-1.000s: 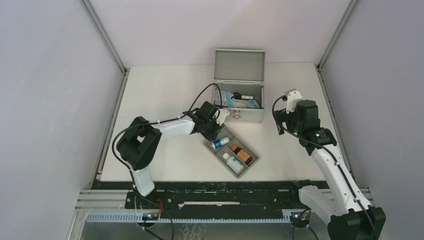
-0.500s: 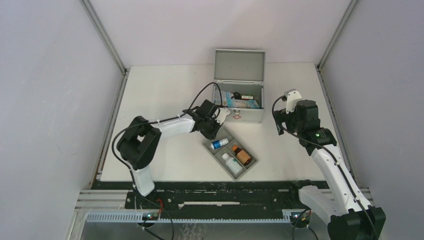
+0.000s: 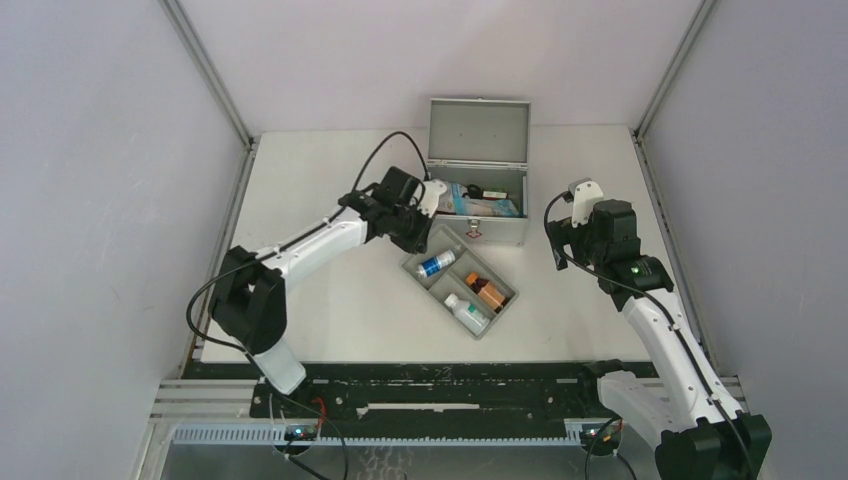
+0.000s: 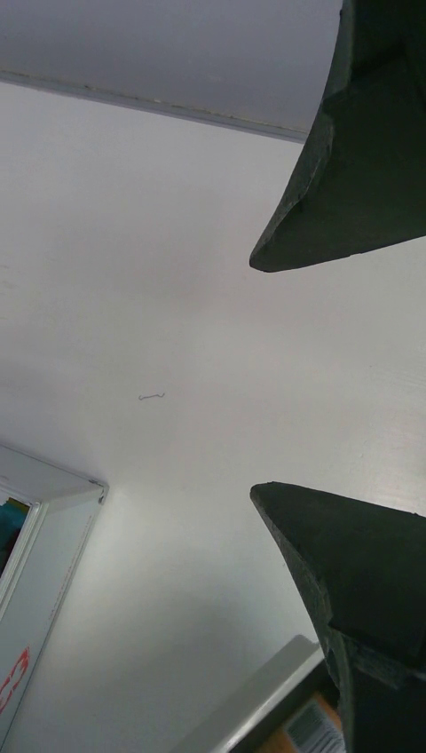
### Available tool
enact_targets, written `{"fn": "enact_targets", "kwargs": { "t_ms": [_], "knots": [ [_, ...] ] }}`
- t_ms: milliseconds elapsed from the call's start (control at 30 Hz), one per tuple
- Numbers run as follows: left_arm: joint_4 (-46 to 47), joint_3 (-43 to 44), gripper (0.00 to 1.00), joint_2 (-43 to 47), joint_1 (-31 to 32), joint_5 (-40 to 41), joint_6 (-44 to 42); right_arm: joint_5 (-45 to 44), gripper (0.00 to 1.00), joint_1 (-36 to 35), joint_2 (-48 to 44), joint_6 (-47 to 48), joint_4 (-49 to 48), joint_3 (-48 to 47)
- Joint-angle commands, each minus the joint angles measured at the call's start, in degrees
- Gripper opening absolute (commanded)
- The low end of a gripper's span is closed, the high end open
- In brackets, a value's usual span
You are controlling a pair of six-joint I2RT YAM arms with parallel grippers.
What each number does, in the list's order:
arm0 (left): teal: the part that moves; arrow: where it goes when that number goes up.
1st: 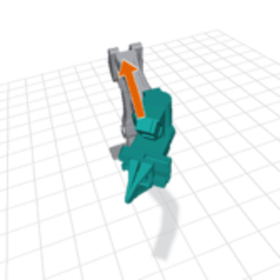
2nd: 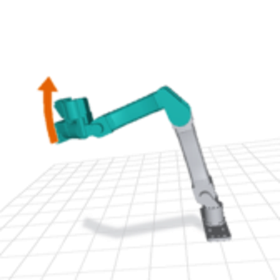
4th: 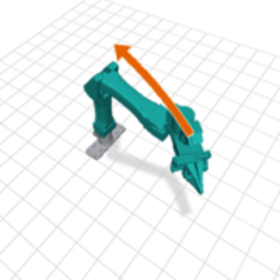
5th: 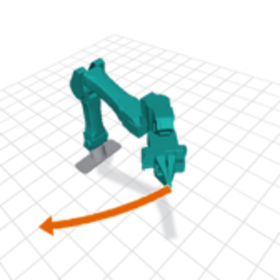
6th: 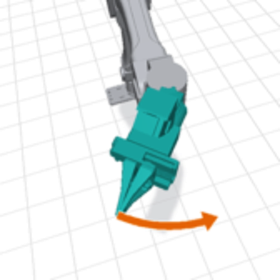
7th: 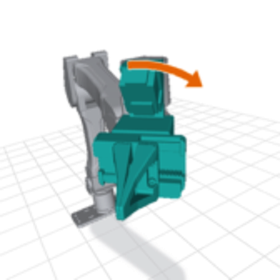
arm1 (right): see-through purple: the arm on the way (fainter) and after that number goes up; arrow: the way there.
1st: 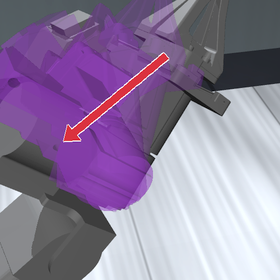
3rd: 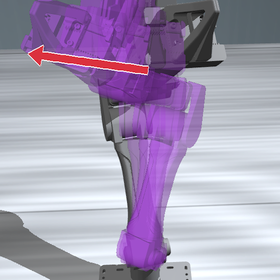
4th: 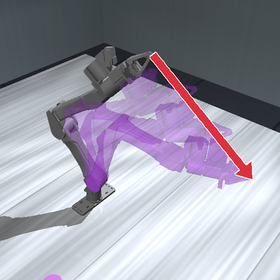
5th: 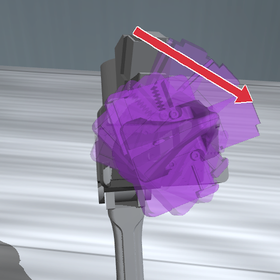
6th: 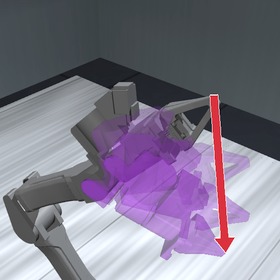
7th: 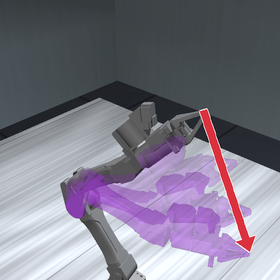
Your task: Organize the medicine kit
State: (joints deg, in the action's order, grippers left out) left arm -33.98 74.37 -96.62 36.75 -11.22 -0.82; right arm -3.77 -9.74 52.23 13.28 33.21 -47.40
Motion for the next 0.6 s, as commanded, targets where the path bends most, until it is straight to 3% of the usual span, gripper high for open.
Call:
{"fn": "enact_targets", "kwargs": {
  "t_ms": [0,233,567],
  "knots": [
    [0.0,8.3,0.0,3.9,-3.1,-7.2,7.6,-0.2,0.88,-0.2,-0.3,0.2,-1.7,-0.2],
    [-0.9,15.7,0.0,1.3,-7.1,-12.8,13.9,-0.5,0.88,-0.1,-0.4,0.1,-1.8,-0.3],
    [0.9,26.7,0.0,-6.3,-11.8,-11.3,25.7,-0.1,0.88,-0.2,0.0,-0.1,-2.8,-0.4]
  ]
}}
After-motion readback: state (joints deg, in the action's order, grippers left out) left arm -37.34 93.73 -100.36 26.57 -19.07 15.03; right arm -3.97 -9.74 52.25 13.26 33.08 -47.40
